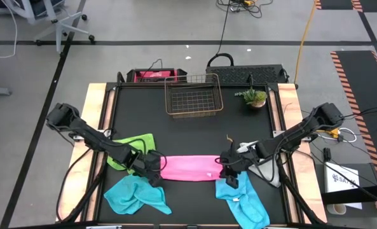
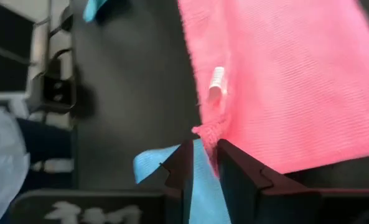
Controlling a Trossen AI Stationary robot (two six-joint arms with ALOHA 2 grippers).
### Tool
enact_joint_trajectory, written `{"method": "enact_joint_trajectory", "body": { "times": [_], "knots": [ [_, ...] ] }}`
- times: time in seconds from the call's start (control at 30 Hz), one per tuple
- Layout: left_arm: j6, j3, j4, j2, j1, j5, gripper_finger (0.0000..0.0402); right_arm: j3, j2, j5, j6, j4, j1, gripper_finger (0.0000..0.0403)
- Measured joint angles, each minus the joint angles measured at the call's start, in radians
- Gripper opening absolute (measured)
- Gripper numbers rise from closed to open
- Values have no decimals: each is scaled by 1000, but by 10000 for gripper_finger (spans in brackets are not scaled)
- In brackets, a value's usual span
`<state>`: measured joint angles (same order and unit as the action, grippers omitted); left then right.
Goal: Fold microfiber towels
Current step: Fold the pink microfiber cloth
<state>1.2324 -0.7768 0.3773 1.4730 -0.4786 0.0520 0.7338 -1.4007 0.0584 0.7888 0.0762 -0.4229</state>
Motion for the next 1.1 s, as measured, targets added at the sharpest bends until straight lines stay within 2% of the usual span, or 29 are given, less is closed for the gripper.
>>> {"method": "enact_joint_trajectory", "body": {
  "times": [0.1, 0.27, 0.33, 0.53, 0.7, 0.93, 1.1],
  "knots": [
    [-33, 0, 1, -13, 10, 72, 170, 0, 8, 47, -21, 0, -1, 75],
    [-117, -1, -20, -51, 59, 245, 172, 0, 19, 16, -75, -16, 34, 73],
    [-162, -1, -28, -50, 85, 266, 172, 0, 24, 11, -103, -27, 57, 70],
    [-255, 1, -38, -2, 144, 217, 172, -5, 15, -38, -202, -35, 127, 62],
    [-270, 1, -62, 23, 161, 161, 172, -45, -7, -30, -176, -37, 164, 47],
    [-276, -2, -102, 54, 167, 157, 172, -72, -16, -28, -173, -57, 189, 7],
    [-264, -2, -100, 95, 166, 106, 172, -72, -24, -31, -173, -72, 198, 2]
  ]
}}
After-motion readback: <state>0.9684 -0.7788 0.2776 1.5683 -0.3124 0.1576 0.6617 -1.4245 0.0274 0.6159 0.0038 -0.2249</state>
